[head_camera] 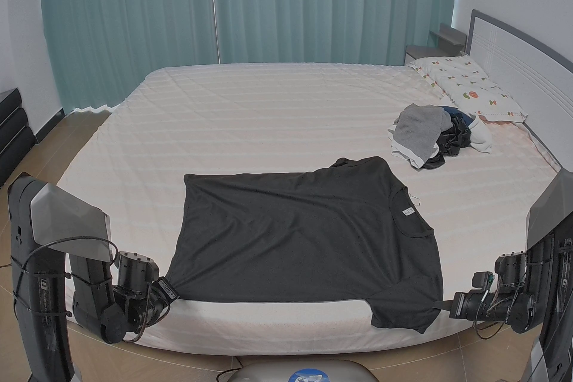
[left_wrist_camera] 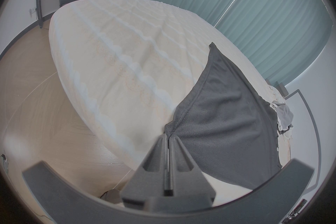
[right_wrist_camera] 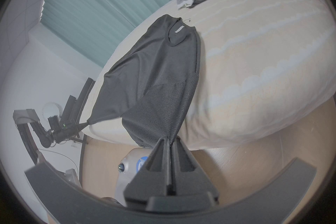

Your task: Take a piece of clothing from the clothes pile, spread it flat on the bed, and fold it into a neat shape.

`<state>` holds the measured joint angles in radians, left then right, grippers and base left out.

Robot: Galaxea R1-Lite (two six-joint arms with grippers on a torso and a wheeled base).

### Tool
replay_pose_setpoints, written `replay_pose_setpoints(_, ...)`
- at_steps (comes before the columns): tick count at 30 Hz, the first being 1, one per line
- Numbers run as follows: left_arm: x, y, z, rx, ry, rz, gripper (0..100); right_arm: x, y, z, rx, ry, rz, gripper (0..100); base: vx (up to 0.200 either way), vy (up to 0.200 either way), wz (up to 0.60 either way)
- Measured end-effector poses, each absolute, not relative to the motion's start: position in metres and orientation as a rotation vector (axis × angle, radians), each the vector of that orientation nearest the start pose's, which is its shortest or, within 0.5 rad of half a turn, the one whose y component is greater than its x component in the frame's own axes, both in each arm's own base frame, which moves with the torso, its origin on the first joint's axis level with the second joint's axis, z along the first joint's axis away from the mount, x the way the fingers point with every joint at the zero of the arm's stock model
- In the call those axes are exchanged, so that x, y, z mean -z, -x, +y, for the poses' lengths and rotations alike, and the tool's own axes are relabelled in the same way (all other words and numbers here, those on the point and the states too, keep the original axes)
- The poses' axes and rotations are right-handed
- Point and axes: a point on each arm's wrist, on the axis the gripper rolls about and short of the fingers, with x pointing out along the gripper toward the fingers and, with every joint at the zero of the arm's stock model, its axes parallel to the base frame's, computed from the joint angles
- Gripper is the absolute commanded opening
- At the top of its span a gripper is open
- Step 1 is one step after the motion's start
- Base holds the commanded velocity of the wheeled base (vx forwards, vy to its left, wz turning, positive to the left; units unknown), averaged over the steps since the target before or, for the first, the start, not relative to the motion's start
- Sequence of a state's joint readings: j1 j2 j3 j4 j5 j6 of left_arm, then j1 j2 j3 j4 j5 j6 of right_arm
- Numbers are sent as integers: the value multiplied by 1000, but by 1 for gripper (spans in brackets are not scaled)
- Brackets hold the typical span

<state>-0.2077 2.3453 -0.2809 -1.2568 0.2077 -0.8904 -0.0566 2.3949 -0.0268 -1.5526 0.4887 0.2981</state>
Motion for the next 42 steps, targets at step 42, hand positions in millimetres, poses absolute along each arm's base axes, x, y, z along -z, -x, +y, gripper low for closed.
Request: replay_pose_setpoints(42, 41, -203, -40, -324, 234, 821, 0, 25, -178, -5, -384, -299, 1074, 0, 0, 0, 0)
